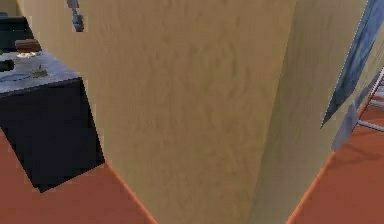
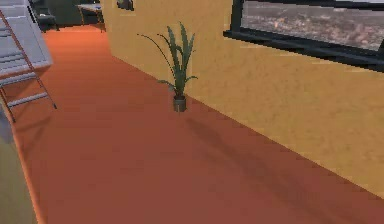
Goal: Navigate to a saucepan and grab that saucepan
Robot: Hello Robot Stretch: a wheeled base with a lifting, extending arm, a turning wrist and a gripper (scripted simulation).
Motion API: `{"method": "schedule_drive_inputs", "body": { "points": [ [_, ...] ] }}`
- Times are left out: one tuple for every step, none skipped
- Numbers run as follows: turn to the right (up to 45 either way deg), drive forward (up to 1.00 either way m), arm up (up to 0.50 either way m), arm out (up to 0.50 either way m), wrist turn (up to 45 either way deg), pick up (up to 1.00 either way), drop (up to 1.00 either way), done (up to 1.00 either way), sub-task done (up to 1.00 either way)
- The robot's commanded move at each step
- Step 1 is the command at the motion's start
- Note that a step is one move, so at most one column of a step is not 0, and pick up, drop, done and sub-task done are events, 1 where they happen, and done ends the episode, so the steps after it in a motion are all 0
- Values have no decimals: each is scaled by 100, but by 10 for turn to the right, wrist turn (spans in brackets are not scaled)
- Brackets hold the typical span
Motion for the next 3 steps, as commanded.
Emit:
{"method": "schedule_drive_inputs", "body": {
  "points": [
    [0, 20, 0, 0, 0, 0, 0, 0, 0],
    [-450, 0, 0, 0, 0, 0, 0, 0, 0],
    [-60, 0, 0, 0, 0, 0, 0, 0, 0]
  ]
}}
